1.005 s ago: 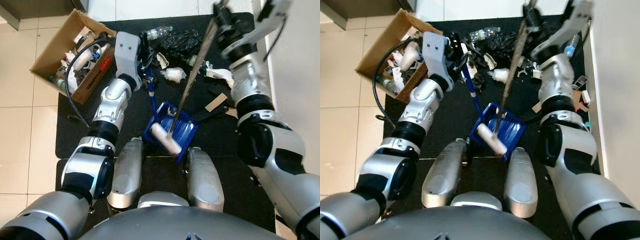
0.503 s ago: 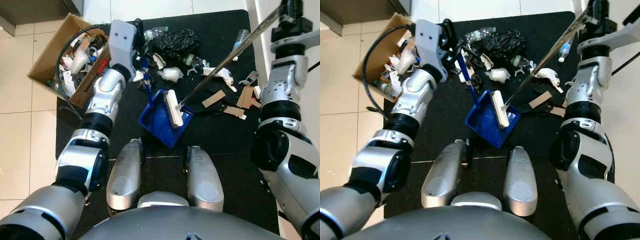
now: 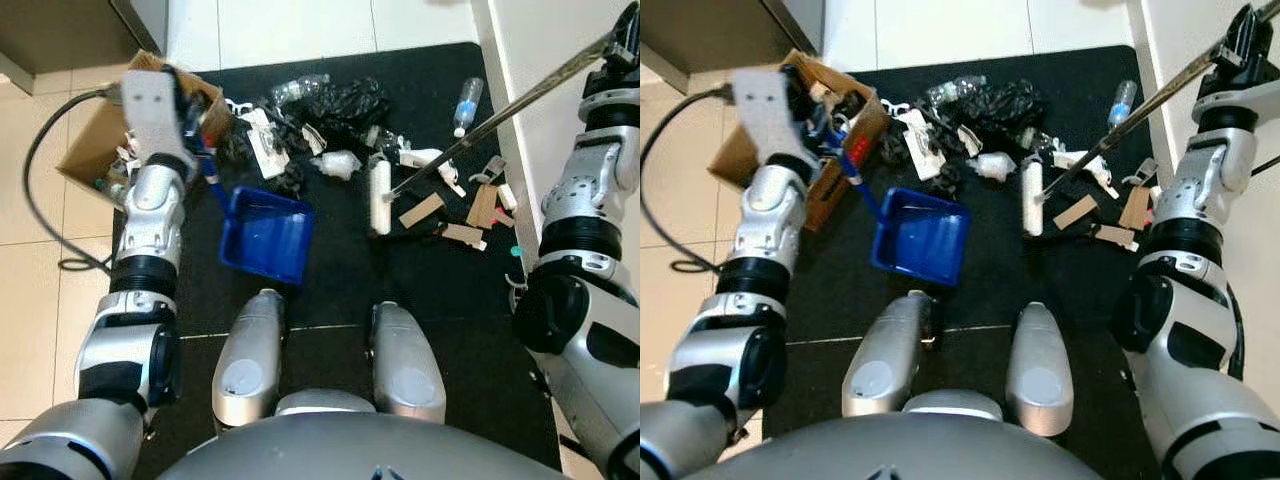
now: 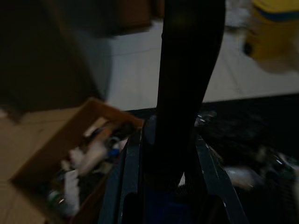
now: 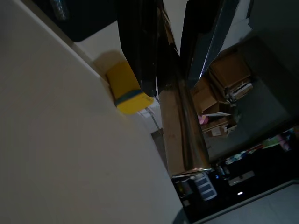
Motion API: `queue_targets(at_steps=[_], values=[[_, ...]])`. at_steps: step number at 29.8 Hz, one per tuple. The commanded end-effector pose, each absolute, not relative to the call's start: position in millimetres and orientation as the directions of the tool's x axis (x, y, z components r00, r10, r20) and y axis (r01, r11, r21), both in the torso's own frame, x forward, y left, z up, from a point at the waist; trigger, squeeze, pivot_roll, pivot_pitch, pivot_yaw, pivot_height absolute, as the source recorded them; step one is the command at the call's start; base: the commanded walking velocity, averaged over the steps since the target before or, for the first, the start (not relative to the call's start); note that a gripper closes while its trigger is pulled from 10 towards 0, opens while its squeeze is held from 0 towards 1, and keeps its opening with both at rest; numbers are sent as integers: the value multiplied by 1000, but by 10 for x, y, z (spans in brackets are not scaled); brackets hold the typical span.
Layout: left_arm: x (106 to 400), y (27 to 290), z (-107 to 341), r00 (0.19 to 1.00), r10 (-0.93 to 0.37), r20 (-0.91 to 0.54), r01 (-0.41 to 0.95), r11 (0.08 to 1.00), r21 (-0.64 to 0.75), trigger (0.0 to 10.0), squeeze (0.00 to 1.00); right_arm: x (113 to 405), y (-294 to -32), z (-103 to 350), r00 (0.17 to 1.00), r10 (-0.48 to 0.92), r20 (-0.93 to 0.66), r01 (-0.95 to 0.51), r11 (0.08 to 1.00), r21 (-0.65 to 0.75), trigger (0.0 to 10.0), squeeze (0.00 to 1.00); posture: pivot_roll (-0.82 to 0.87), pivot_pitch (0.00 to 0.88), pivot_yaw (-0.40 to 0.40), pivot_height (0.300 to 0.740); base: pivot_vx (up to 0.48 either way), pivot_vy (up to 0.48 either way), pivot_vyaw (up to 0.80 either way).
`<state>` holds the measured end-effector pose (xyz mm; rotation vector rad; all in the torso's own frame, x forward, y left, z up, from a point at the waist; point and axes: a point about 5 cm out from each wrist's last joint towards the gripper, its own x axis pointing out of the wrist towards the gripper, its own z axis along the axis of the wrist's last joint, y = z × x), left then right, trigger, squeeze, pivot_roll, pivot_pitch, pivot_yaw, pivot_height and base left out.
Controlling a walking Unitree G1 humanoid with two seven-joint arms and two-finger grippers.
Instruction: Sweep floor
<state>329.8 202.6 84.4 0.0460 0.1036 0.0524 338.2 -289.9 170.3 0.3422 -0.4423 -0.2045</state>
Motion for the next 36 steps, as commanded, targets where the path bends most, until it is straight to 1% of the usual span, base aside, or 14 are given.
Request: queue_targets(at_steps=[1,9,10,11,12,13,16,17,19,22,27,31,34,36], values=[[3245,2044,757,989,81,-121,-76,996,41,10000,0,3378,-2889,1687,883,-271,383,122,921,370,10000,0,98,40,41,740,0,0,0],[3048,1642,438,981,41,-187,-50,998,-43,10000,0,3427,-2737,1632,909,-227,350,104,936,336,10000,0,76,34,32,740,0,0,0],[3000,1514,409,981,-37,-190,25,997,-68,10000,0,3426,-2728,1622,911,-224,346,104,937,333,10000,0,67,35,36,740,0,0,0],[3000,1514,409,981,-37,-190,25,997,-68,10000,0,3426,-2728,1622,911,-224,346,104,937,333,10000,0,67,35,36,740,0,0,0],[2945,1391,389,973,-132,-188,118,990,-83,10000,0,3421,-2725,1612,912,-224,344,105,937,332,10000,0,66,35,37,740,0,0,0],[2945,1391,389,973,-132,-188,118,990,-83,10000,0,3421,-2725,1612,912,-224,344,105,937,332,10000,0,66,35,37,740,0,0,0],[2751,1188,342,894,-400,-202,388,916,-98,10000,0,3390,-2746,1572,915,-229,333,114,937,330,10000,0,66,38,40,740,0,0,0],[2751,1188,342,894,-400,-202,388,916,-98,10000,0,3390,-2746,1572,915,-229,333,114,937,330,10000,0,66,38,40,740,0,0,0],[2660,1214,339,819,-525,-231,519,850,-93,10000,0,3375,-2758,1552,916,-232,327,119,937,330,10000,0,65,40,44,740,0,0,0],[2611,1300,371,761,-598,-253,594,798,-98,10000,0,3371,-2760,1542,918,-233,323,122,937,328,10000,0,70,42,46,740,0,0,0],[2534,1428,415,685,-665,-298,659,740,-135,10000,0,3374,-2756,1538,919,-233,319,124,937,328,10000,0,76,42,46,740,0,0,0],[2504,1484,399,667,-669,-328,665,733,-143,10000,0,3379,-2747,1534,920,-232,316,123,937,328,10000,0,77,43,44,740,0,0,0],[2565,1538,379,716,-604,-350,609,786,-108,10000,0,3381,-2738,1529,921,-229,314,122,937,327,10000,0,75,43,43,740,0,0,0],[2702,1581,414,810,-482,-335,494,868,-53,10000,0,3382,-2736,1533,921,-228,315,121,938,326,10000,0,75,43,42,740,0,0,0]])
